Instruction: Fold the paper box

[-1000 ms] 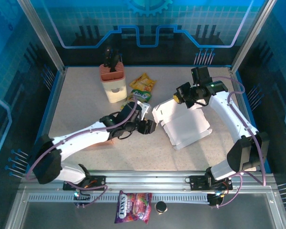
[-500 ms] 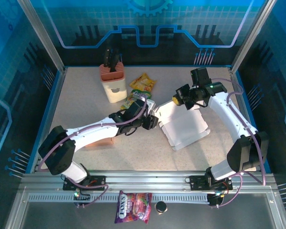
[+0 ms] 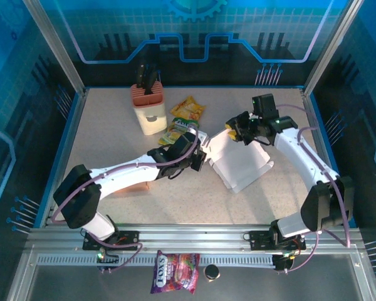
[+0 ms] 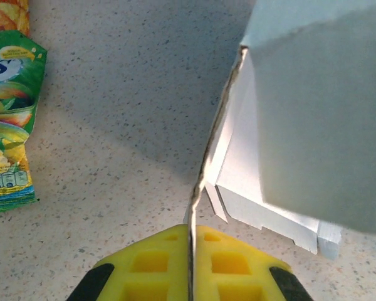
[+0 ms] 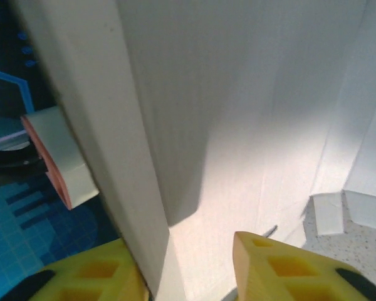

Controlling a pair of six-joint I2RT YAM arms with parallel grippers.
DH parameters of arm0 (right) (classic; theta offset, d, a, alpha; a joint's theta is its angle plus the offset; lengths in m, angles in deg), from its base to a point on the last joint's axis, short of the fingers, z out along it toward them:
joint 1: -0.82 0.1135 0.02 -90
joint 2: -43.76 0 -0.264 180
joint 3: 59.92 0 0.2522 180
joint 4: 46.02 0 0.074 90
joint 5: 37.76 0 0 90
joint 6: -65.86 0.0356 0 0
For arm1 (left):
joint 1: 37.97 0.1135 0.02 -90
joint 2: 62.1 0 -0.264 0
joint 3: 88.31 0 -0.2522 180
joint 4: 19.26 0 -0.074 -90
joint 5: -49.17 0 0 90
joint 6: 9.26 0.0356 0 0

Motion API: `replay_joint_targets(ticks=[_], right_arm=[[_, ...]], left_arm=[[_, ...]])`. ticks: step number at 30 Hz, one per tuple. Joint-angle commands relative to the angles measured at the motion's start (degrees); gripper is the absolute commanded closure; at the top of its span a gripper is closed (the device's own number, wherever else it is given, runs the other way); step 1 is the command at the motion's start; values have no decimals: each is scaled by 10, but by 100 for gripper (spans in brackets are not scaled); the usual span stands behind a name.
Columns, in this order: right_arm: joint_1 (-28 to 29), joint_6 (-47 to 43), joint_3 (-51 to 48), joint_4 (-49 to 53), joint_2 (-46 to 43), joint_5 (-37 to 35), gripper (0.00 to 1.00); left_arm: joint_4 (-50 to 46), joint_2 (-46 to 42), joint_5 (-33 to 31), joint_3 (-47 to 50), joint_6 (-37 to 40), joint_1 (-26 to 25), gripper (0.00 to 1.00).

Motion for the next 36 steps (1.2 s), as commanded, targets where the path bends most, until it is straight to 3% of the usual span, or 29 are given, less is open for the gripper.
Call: replay_joint_targets(ticks=[1,4,7,11,20,28,36], right_arm=[[-1,6,-6,-60,-18,-25,56],[4,3,-3,-67,-17,-35,56],[8,9,-4,-74,-20,-44,69],[8,8,-1,-62,-15,-35,75],[21,-2,0,-49,2,-27,69],[26,-2,-5,-44,5,-35,87],[26,-10,-8,-35,13,-33,75]], left_arm=[[-26,-19,-23,-20,-19,-8,100],[-33,-22,-20,-21,-16,-9,100],[-37,-24,-21,-22,-15,-9,100],[-39,-26,-21,-23,-15,-9,100],[-39,-27,-18,-24,-17,-9,100],[-38,-28,-19,-22,-18,-9,100],[-40,-30,-22,-20,-15,-9,100]])
